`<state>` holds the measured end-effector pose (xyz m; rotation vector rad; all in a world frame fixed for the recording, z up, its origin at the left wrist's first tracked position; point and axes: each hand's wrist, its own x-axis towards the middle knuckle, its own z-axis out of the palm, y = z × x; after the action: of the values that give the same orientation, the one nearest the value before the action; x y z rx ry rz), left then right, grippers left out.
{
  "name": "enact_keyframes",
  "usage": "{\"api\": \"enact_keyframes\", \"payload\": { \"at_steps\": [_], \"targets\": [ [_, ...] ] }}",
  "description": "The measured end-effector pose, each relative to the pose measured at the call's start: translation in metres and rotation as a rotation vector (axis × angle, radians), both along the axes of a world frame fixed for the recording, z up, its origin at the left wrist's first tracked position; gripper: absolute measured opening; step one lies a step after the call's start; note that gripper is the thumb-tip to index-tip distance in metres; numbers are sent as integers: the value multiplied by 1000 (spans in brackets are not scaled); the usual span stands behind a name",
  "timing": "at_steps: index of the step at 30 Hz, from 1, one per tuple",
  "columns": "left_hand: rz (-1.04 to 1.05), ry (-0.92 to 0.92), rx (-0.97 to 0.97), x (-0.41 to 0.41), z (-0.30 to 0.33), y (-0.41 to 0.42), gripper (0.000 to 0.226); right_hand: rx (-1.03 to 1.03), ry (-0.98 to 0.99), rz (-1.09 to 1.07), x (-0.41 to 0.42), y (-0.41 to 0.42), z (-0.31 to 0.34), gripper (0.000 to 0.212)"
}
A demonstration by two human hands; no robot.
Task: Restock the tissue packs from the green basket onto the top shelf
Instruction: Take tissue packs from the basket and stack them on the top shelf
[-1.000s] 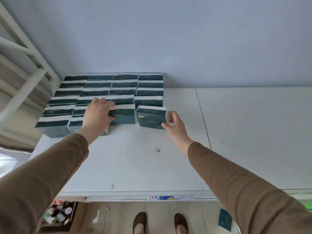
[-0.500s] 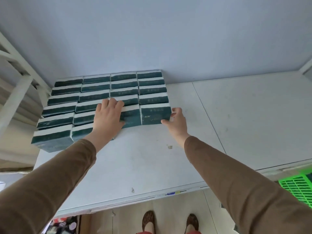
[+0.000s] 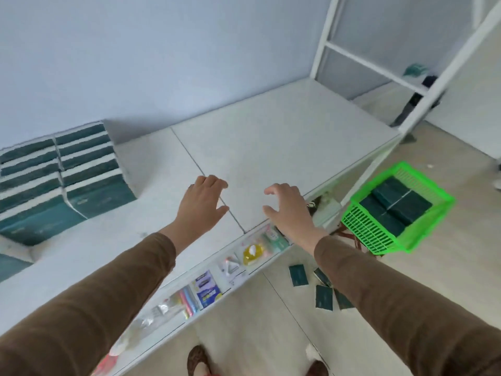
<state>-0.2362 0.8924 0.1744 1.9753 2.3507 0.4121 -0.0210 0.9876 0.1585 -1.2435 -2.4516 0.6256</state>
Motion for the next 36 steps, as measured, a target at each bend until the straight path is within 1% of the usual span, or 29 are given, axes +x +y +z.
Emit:
{"api": "enact_keyframes", "payload": {
  "at_steps": [4, 7, 10, 13, 19, 23, 26, 29, 36],
  "targets": [
    [-103, -38, -31, 110, -16, 56, 49, 40, -89, -54, 121, 35, -8, 29],
    [-138, -64, -71, 183, -30, 90, 47, 29, -162, -60, 205, 60, -14, 31],
    [-156, -87, -132, 242, -43, 121, 48, -24, -191, -113, 274, 87, -21, 29],
    [-182, -105, -181, 289, -53, 155, 49, -69, -206, -187, 325, 115, -33, 30],
    [-253, -129, -213, 354, -79, 243, 47, -147, -231, -282, 387, 180, -63, 33],
    [-318, -163, -236, 387, -98, 309, 48, -263, -143, -383, 422, 227, -82, 39],
    [-376, -159, -284, 411, -110, 353, 48, -359, -92, -469, 444, 259, -96, 46],
    [-392, -163, -333, 434, -122, 395, 48, -449, -60, -534, 464, 293, -115, 53],
    [-392, -130, -471, 477, -167, 495, 49, -644, -74, -640, 502, 397, -176, 60]
  ]
}}
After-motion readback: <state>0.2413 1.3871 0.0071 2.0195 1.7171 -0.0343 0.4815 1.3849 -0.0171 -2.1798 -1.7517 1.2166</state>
